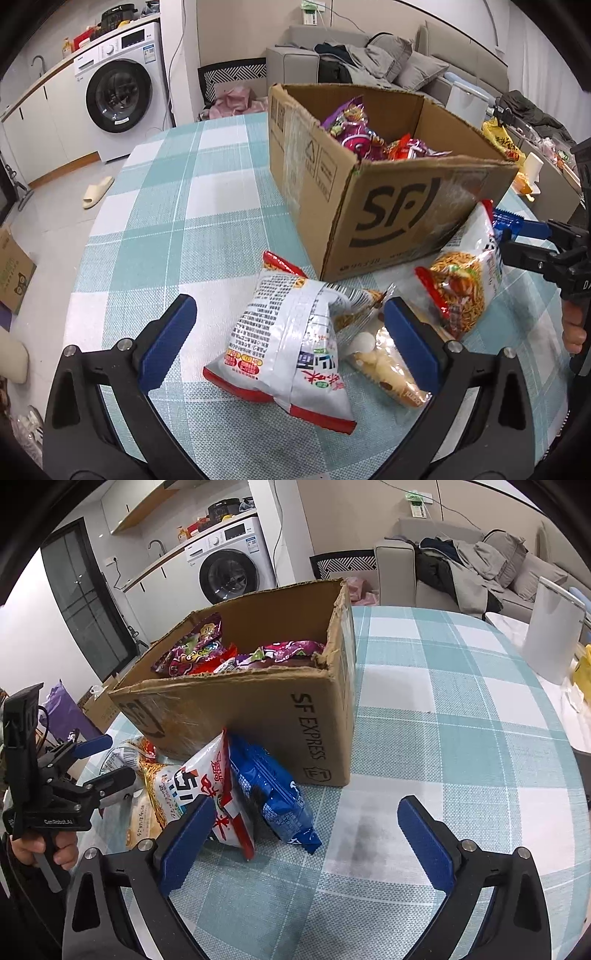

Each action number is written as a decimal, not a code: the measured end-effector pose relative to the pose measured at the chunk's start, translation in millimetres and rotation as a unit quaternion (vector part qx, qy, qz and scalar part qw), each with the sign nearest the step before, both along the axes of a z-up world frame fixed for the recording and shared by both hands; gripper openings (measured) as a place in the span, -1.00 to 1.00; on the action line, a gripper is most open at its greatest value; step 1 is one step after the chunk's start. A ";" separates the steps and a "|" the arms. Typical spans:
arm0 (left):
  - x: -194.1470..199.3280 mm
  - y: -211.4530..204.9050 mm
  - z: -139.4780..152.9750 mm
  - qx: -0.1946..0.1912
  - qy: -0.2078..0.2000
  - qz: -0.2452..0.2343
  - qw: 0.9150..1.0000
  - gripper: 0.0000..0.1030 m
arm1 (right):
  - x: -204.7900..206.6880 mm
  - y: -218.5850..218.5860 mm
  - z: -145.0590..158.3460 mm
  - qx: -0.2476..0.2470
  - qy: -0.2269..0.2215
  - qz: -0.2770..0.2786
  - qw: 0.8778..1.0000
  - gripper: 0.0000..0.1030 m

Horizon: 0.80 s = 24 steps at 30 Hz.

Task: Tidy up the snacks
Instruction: 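Grasp the blue biscuit pack with the right gripper while the left grasps a white noodle pack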

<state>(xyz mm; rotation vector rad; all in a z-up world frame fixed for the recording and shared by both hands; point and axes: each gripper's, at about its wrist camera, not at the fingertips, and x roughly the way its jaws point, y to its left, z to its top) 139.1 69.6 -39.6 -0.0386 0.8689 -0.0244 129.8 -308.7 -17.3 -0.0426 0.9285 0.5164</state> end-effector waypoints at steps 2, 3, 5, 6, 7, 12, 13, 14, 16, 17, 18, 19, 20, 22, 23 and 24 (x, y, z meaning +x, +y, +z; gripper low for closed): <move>3.6 0.9 -3.2 -0.002 0.005 -0.002 1.000 0.97 | 1.1 -0.4 -1.5 0.000 0.003 0.000 1.000 0.78; 4.3 1.0 -4.7 -0.002 0.007 -0.003 1.000 0.96 | 1.9 -0.9 -2.3 0.002 0.006 0.000 1.000 0.71; 5.6 1.0 -8.0 -0.003 0.011 -0.006 1.000 0.95 | 2.7 -1.5 -3.6 0.006 0.009 0.000 1.000 0.67; 6.8 0.6 -10.2 -0.003 0.013 -0.008 1.000 0.92 | 2.9 -1.5 -4.1 0.006 0.009 0.000 1.000 0.64; 6.2 -0.3 -11.6 -0.002 0.015 -0.009 1.000 0.91 | 3.1 -1.4 -4.7 0.007 0.009 0.000 1.000 0.60; 8.6 -1.0 -19.4 -0.009 0.027 -0.017 0.999 0.71 | 3.8 0.5 -7.8 0.011 0.013 0.003 1.000 0.50; 8.8 -1.1 -20.2 -0.013 0.029 -0.019 0.999 0.69 | 4.0 0.5 -8.2 0.013 0.013 0.003 1.000 0.46; 10.7 -0.5 -22.4 -0.018 0.030 -0.022 0.999 0.64 | 4.4 1.0 -9.0 0.017 0.014 0.004 1.000 0.44; 12.6 0.2 -23.3 -0.020 0.028 -0.023 0.999 0.59 | 5.0 1.6 -10.6 0.019 0.016 0.003 1.000 0.36; 12.9 0.7 -23.4 -0.021 0.027 -0.024 0.999 0.49 | 5.2 2.5 -11.5 0.019 0.016 0.005 1.000 0.33; 12.2 1.1 -23.2 -0.024 0.027 -0.025 0.999 0.38 | 5.2 3.5 -12.4 0.018 0.017 0.008 1.000 0.26; 12.3 1.5 -22.9 -0.027 0.028 -0.026 0.999 0.35 | 5.2 4.5 -13.2 0.017 0.017 0.010 1.000 0.23; 12.4 2.3 -22.8 -0.028 0.027 -0.025 0.999 0.28 | 5.1 5.6 -13.7 0.016 0.017 0.011 1.000 0.22; 12.1 2.9 -22.6 -0.025 0.025 -0.024 0.999 0.10 | 4.2 6.5 -13.9 0.015 0.013 0.012 1.000 0.17; 12.4 3.5 -22.9 -0.027 0.026 -0.024 0.999 0.09 | 4.0 6.7 -14.0 0.016 0.012 0.013 1.000 0.16; 12.6 3.7 -22.7 -0.028 0.025 -0.024 0.999 0.08 | 3.9 7.1 -14.1 0.017 0.011 0.013 1.000 0.15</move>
